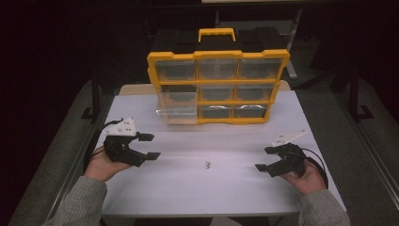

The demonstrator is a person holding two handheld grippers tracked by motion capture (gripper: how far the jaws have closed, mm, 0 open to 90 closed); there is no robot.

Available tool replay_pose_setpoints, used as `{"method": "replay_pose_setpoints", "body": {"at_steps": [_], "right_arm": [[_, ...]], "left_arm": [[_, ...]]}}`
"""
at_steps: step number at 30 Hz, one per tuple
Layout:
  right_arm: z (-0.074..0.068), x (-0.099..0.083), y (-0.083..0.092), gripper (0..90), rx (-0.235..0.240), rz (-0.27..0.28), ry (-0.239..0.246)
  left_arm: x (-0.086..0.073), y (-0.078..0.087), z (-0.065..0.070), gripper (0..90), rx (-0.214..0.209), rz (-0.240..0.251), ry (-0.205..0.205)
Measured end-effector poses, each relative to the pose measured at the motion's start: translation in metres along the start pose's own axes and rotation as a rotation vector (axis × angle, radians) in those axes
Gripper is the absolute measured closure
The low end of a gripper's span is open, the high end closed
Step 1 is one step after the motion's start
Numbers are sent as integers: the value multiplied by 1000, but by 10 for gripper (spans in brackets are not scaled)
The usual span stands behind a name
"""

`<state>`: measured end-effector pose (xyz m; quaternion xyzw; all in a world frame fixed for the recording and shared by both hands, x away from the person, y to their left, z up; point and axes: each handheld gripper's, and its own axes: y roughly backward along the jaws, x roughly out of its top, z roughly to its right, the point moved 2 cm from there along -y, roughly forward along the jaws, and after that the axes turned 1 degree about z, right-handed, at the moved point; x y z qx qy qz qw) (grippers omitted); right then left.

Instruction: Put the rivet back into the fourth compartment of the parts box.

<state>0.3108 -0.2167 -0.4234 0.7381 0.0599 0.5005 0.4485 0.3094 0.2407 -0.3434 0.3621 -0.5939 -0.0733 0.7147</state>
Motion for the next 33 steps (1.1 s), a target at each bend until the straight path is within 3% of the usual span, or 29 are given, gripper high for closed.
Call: {"method": "replay_pose_setpoints", "body": {"at_steps": [4,10,17,21,25,33], "right_arm": [[-2,3,0,224,9,-8,12],[-7,14,2,221,17,1,34],[-13,31,-3,260,49,3,58],[-18,45,-10,284,71,-22,62],[-24,58,-18,342,90,-43,90],[-29,80,-45,427,145,-96,123]], "left_arm": [[-8,-2,5,263,3,-1,27],[-16,-3,9,252,38,-23,7],[-28,-11,9,232,53,-23,26],[-32,-18,12,227,65,-10,35],[-37,-23,17,230,70,-31,32],[-43,-26,16,234,87,-7,40]]}}
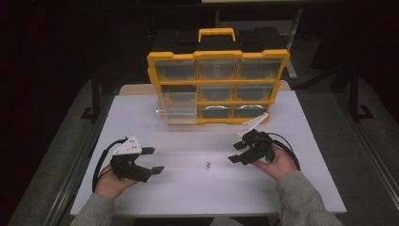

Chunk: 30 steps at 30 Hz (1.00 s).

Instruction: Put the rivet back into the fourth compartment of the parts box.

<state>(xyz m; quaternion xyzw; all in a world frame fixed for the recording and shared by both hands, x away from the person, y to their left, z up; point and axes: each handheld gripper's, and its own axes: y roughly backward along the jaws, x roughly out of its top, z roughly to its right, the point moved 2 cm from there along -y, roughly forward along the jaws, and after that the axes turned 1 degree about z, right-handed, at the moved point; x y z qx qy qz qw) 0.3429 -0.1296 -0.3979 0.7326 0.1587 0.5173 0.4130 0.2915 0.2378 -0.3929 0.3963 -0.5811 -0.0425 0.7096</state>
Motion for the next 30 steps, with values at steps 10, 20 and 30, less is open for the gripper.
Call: {"method": "replay_pose_setpoints", "body": {"at_steps": [10,20,30], "right_arm": [[1,27,-32,525,49,-26,69],[-3,38,-65,643,102,-68,105],[-4,36,-84,729,122,-111,117]], "left_arm": [[-3,-2,-1,234,1,-6,1],[-4,-5,-1,235,-13,-21,-8],[-4,-6,-1,234,-19,-20,-3]]}}
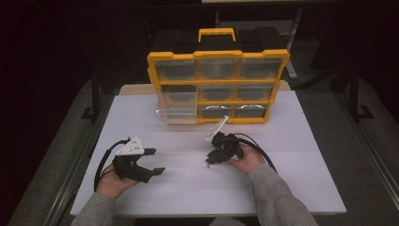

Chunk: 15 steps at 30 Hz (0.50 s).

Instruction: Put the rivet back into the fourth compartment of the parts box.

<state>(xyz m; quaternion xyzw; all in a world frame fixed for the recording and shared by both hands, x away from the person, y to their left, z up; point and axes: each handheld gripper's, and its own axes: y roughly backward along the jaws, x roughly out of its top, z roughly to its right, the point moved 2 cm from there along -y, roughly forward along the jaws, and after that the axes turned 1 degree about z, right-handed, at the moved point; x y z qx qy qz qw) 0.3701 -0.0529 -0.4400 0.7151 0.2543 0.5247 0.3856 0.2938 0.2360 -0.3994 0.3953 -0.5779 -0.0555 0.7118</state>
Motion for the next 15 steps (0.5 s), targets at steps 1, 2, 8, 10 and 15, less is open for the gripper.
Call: {"method": "replay_pose_setpoints", "body": {"at_steps": [1,2,8,10,15], "right_arm": [[0,0,-1,744,2,-3,2],[0,0,-2,744,3,-6,5],[1,-2,-7,757,7,-9,4],[2,-1,-8,763,5,-7,7],[3,0,-11,778,-5,-12,31]], "left_arm": [[0,0,0,234,0,4,3],[0,0,0,234,-2,7,4],[1,1,-1,233,-4,-1,-15],[1,0,-1,233,-6,1,-4],[0,0,-2,233,-9,1,-6]]}}
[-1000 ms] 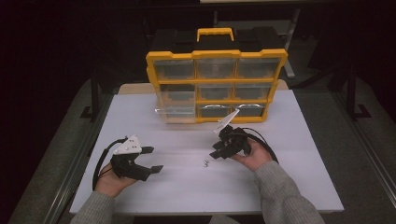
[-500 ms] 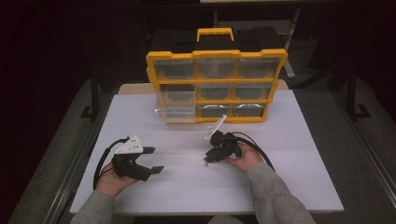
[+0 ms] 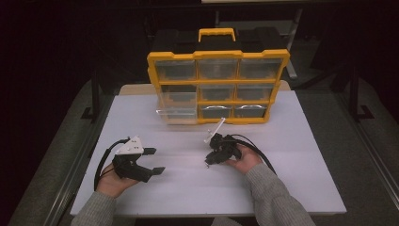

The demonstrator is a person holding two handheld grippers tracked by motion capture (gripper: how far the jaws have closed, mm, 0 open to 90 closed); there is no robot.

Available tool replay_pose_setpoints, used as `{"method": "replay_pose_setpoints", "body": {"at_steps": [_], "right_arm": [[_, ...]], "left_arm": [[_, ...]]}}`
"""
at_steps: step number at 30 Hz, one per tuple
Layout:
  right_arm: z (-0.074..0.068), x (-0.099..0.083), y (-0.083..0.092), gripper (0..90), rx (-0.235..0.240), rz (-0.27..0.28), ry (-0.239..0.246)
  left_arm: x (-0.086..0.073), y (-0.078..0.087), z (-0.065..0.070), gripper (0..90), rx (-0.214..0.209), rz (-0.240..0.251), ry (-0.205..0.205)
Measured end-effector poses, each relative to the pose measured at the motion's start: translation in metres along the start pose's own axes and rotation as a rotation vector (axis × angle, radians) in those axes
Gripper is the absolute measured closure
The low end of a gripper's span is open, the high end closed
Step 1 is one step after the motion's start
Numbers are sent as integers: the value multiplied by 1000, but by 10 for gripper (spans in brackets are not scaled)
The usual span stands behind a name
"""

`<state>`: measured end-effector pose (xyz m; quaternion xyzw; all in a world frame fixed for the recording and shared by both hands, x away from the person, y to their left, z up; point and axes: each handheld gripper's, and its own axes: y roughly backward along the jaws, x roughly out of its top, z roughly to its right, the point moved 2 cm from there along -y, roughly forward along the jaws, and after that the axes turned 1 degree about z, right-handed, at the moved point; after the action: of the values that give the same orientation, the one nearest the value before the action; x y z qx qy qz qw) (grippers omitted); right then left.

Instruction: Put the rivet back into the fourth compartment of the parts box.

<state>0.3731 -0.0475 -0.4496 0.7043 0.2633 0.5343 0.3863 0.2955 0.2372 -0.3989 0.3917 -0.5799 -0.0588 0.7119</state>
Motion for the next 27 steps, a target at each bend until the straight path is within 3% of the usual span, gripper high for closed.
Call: {"method": "replay_pose_setpoints", "body": {"at_steps": [18,27], "right_arm": [[3,-1,3,801,1,-18,-7],[6,0,19,801,7,7,-16]], "left_arm": [[1,-1,1,233,-11,13,3],[1,0,1,233,-5,19,3]]}}
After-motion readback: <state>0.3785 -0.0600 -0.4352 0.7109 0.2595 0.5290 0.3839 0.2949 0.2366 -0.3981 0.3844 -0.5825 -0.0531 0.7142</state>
